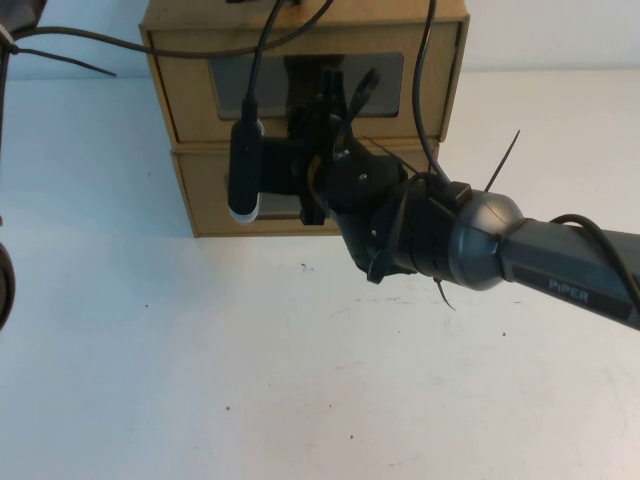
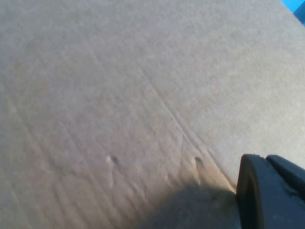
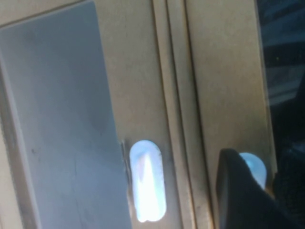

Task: Open the shoe box
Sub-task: 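Pull the top drawer of the cardboard box fully open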

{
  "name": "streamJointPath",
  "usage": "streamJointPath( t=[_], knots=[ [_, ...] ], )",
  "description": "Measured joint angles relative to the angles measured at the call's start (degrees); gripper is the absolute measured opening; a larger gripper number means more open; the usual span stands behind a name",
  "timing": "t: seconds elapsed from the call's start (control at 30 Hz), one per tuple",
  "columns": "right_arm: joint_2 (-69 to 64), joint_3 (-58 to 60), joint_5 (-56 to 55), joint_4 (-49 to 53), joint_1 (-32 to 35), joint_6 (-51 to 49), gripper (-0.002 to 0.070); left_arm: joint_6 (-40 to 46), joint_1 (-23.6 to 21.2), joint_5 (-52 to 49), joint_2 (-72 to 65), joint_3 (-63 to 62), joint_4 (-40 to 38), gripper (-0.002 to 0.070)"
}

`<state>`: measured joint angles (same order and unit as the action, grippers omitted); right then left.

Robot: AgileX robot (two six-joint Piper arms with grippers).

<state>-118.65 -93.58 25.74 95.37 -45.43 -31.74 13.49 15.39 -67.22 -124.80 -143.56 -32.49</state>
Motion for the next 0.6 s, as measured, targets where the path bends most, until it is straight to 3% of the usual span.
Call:
streamJointPath(
  t=[0.13, 0.33, 0.6],
  knots=[
    [0.0, 0.0, -0.2, 0.0, 0.1, 0.0, 0.0134, 0.0, 0.0, 0.0, 0.0, 0.0, 0.0, -0.0005],
    [0.0, 0.0, -0.2, -1.0, 0.1, 0.0, 0.002, -0.1, 0.0, 0.0, 0.0, 0.0, 0.0, -0.0005],
    [0.0, -0.4, 1.5, -5.8, -0.3, 4.8, 0.0008, -1.0, 0.0, -0.1, 0.0, 0.0, -0.2, -0.0005]
  ],
)
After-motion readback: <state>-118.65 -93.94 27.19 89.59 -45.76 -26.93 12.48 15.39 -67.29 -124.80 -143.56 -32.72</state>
